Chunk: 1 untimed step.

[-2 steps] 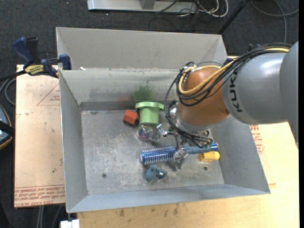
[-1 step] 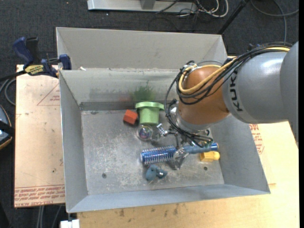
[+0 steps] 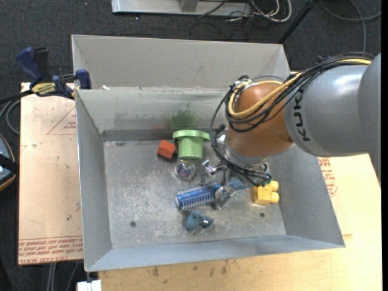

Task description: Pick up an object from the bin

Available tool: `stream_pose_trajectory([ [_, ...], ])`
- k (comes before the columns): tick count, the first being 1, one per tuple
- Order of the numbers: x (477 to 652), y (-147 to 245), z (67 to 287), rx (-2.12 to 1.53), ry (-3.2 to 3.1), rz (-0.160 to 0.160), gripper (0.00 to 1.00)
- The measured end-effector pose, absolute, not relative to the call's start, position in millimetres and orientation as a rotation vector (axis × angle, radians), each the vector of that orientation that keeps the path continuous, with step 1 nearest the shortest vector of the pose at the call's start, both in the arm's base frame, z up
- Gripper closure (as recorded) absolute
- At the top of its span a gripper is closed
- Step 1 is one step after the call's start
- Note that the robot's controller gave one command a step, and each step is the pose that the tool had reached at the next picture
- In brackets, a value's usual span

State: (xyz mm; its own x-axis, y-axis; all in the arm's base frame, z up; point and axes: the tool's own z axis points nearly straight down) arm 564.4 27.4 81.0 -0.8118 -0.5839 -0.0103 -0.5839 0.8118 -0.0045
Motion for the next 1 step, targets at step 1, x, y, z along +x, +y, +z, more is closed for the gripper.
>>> stream_pose_trajectory([
  [1,566.2,28.5,183.9,-0.957,2.982,-0.002,1.00],
])
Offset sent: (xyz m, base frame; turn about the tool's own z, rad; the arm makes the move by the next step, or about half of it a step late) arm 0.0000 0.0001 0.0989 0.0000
